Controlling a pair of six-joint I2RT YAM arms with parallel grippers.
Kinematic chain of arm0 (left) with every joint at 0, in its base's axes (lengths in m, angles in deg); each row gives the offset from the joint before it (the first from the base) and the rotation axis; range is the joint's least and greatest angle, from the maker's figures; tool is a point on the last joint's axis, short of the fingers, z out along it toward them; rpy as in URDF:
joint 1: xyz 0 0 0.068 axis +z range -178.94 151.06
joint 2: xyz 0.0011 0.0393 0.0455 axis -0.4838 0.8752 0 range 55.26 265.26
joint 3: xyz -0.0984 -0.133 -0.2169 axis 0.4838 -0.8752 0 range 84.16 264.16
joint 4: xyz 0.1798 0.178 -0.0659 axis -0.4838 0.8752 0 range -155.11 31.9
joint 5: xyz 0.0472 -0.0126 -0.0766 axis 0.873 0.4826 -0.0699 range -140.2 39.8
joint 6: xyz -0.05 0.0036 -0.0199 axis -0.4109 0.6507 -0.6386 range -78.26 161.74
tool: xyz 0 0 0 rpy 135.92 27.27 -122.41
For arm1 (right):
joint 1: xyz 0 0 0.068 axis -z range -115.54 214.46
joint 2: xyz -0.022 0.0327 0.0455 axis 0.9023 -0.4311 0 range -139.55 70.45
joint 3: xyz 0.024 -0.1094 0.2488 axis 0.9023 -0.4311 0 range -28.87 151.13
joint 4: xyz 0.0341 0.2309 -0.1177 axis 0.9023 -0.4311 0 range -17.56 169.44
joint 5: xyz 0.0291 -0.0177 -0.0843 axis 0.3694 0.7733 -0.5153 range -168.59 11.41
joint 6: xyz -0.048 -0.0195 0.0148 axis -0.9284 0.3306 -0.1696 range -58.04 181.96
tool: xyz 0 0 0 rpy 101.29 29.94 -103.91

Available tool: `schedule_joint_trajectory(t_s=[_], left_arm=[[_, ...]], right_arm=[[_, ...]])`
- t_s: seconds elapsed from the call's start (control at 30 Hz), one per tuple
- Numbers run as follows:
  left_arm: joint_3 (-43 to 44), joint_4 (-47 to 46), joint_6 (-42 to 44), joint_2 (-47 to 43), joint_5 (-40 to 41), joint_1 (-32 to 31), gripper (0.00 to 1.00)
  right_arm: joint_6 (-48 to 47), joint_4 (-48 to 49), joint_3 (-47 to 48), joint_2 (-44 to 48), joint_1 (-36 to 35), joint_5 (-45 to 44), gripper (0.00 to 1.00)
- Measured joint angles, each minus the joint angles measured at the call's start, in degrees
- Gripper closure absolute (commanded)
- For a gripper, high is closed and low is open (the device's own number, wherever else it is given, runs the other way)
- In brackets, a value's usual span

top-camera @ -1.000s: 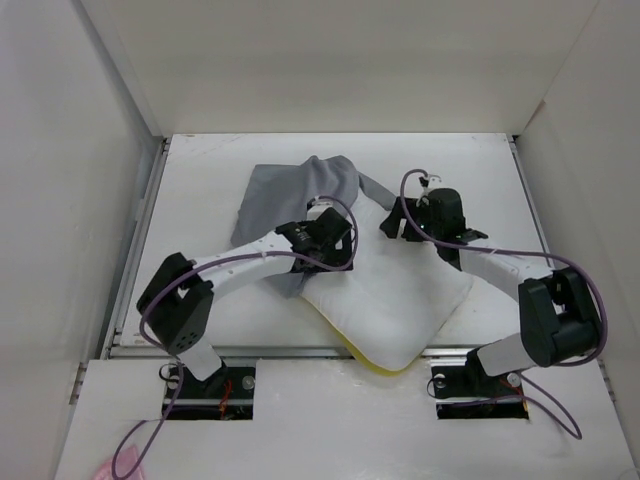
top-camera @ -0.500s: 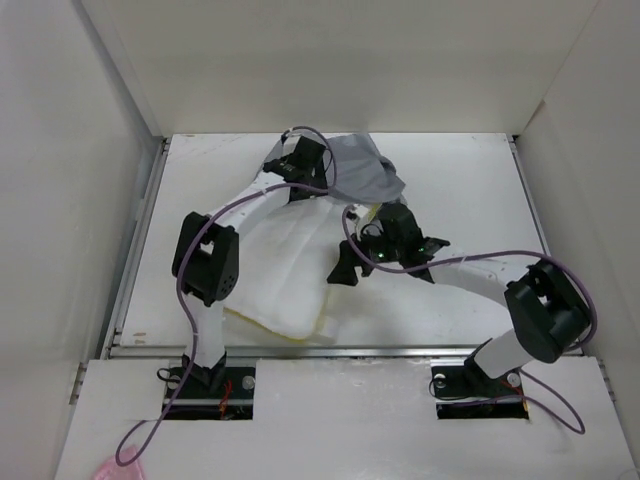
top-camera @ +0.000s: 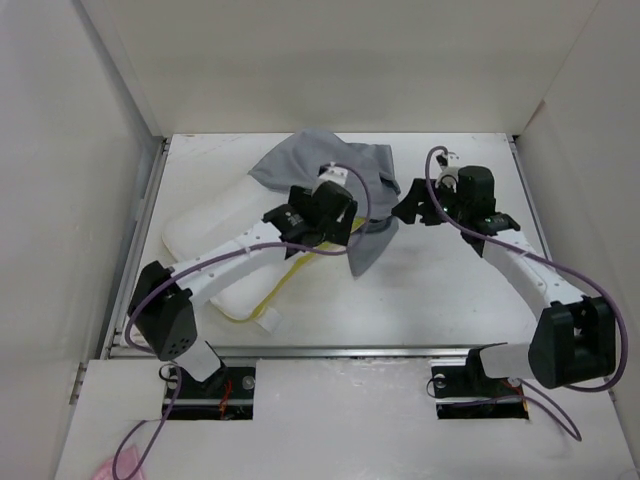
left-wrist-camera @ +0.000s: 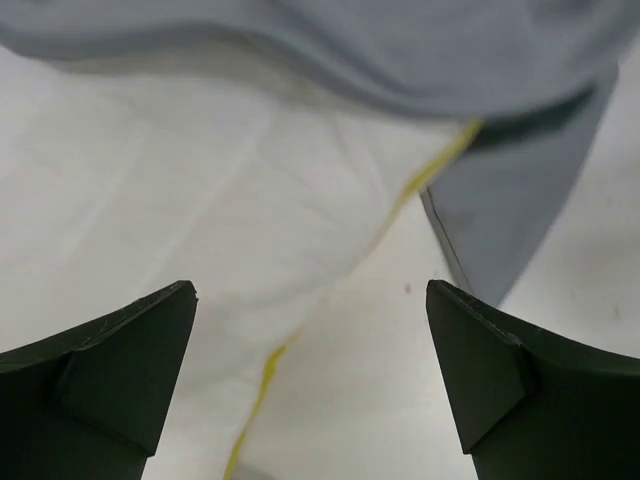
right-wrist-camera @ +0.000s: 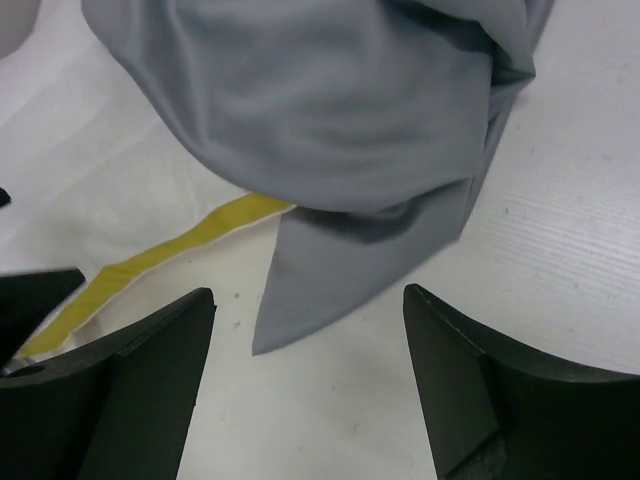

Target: Put the pillow into the pillowcase

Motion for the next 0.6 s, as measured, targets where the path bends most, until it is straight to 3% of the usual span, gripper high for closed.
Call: schedule_joint_trajectory(t_s=[0.1,0.23,0.47,0.53,0.57,0.6], left_arm=[[-3.15,-0.26,1.86,0.7,-1.36,-4.02,0.0],[-2.93,-0.61,2.75,8.59,-1.95,-4.11,0.0],[5.2,0.85,2.99,23.65,5.38,-3.91,0.03],[7.5,0.83,3.21,25.68,7.26,-3.91,0.24],[8.81,0.92,3.41,26.49,8.09,-3.82,0.59],[9.97,0.87,3.37,27.15,8.98,-3.58,0.86]], right_arm=[[0.37,-2.45,0.04,-0.39,0.92,-0.44,0.18],[0.59,-4.17,0.07,-2.1,1.38,-0.52,0.18],[-0.07,-4.83,0.07,-2.95,1.64,-0.48,0.18],[-0.96,-4.81,0.04,-2.95,1.64,-0.52,0.18],[-1.29,-4.79,0.0,-2.95,1.64,-0.7,0.18],[-1.68,-4.76,-0.09,-2.95,1.64,-0.94,0.18]])
